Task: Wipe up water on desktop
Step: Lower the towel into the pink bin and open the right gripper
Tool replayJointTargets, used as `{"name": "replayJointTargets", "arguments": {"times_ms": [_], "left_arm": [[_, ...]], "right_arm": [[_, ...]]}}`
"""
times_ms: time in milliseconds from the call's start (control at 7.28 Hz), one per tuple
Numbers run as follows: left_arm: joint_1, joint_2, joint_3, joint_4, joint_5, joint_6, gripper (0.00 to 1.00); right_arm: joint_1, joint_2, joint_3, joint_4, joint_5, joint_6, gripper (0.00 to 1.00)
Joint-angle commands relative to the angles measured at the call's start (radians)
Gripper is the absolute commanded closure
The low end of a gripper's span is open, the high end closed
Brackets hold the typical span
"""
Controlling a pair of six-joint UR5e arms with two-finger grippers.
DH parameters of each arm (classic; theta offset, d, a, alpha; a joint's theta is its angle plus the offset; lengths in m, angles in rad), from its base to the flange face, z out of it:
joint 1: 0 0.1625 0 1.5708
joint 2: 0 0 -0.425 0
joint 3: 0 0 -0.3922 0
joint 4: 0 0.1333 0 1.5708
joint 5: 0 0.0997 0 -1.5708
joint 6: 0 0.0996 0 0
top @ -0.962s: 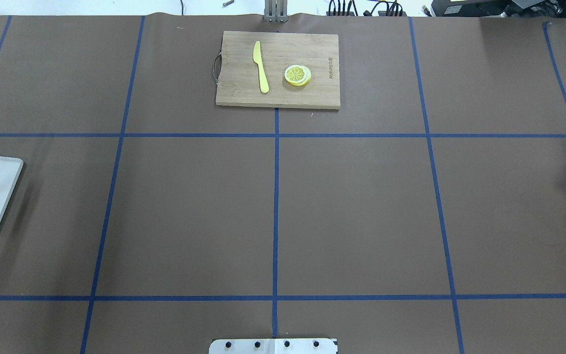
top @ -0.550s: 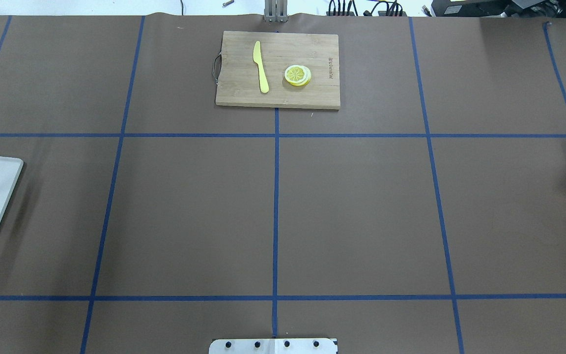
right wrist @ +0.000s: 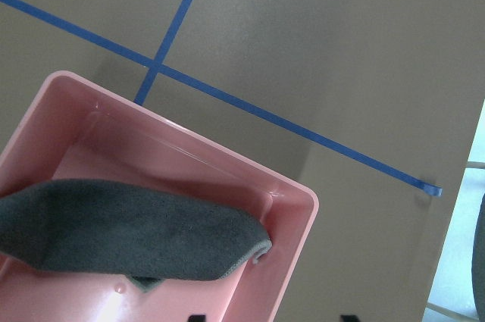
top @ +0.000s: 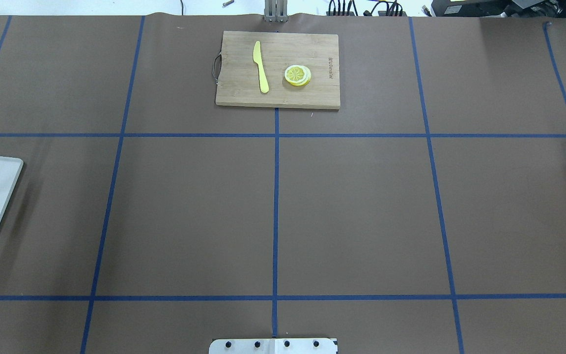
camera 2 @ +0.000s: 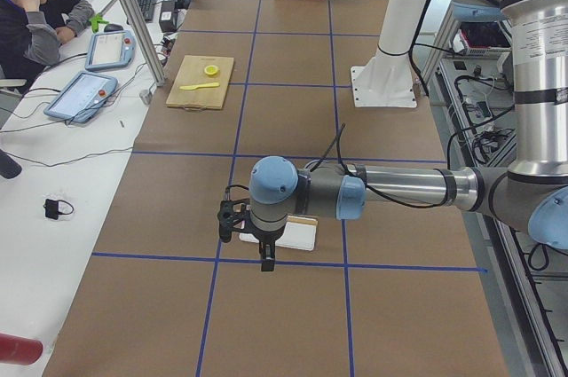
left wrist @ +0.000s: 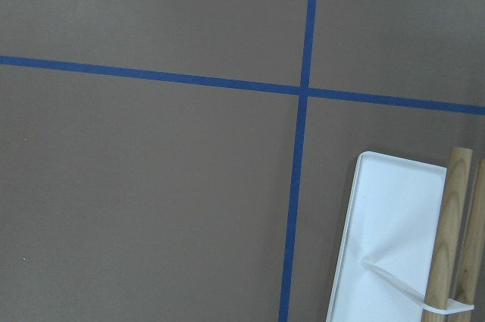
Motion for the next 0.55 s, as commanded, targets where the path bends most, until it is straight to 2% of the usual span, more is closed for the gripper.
{"name": "replayJointTargets", "arguments": {"times_ms": [0,137,275,412], "left_arm": [[0.000,0.000,0.002,0.000,0.000,0.000,0.01],[-0.001,0.000,0.002,0.002,0.001,0.000,0.01],[-0.001,0.000,0.002,0.002,0.000,0.000,0.01],[0.000,0.000,0.002,0.002,0.000,0.000,0.01]], "right_arm": [[-0.015,0.043,0.006,-0.004,0.027,0.047,0.00],[-0.035,0.066,0.007,-0.004,0.048,0.099,0.00],[-0.092,0.078,0.047,-0.004,0.060,0.241,0.00],[-0.182,0.084,0.086,0.002,0.058,0.456,0.00]]}}
